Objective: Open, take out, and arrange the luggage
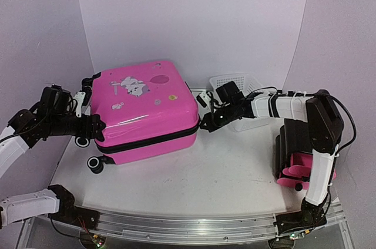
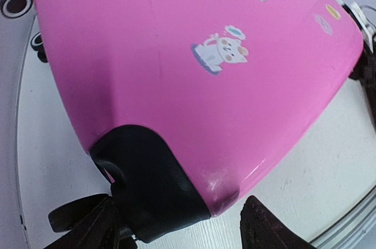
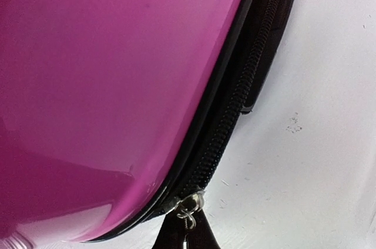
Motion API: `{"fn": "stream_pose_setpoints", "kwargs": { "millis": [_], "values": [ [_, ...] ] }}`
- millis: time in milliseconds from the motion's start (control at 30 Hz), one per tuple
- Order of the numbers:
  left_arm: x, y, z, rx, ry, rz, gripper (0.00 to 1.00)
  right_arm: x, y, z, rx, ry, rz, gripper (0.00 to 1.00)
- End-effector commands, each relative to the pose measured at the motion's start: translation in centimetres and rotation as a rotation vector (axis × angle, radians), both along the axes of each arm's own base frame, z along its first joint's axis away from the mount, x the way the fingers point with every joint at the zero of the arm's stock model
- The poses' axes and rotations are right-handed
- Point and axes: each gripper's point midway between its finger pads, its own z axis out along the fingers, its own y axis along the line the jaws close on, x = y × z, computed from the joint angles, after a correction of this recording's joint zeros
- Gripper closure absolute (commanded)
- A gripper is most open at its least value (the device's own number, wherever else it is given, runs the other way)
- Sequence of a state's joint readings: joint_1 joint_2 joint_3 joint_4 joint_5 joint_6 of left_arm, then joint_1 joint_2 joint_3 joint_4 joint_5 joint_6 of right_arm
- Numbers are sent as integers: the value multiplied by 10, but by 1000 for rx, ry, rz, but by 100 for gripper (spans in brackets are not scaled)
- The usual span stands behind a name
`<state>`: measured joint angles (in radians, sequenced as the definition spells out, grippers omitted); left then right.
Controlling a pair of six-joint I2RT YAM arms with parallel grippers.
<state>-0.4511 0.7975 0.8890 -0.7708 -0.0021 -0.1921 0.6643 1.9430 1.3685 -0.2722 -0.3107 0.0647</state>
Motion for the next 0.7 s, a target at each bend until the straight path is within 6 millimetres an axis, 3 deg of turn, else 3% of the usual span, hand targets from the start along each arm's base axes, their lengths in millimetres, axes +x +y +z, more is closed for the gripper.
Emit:
{"fn": "stream_pose_setpoints", "kwargs": {
  "millis": [0,33,100,167,267,333,467,567,667],
  "values": [
    [-9,-34,104,-102,-230,-188,19,-6,33,55,145,-79,152,100],
    [-8,-25,121,-84,-247,-147,17,-5,32,55,143,-77,148,100],
    [-15,-38,145,-115,-261,-235,15,-4,31,53,138,-74,144,100],
    [-18,-57,152,-169,-230,-316,11,-3,31,52,140,-72,144,100],
    [-22,-86,150,-225,-163,-450,21,-2,34,53,148,-67,148,100],
    [-21,-114,134,-191,-123,-535,31,-2,34,53,153,-57,139,100],
    [-41,-186,99,-27,-149,-730,52,-2,34,53,157,-48,135,100],
    [-42,-232,80,-97,-137,-826,64,-3,30,53,148,-55,126,100],
    [-34,-265,58,-169,-104,-838,71,-4,27,57,145,-64,122,100]
  ]
}}
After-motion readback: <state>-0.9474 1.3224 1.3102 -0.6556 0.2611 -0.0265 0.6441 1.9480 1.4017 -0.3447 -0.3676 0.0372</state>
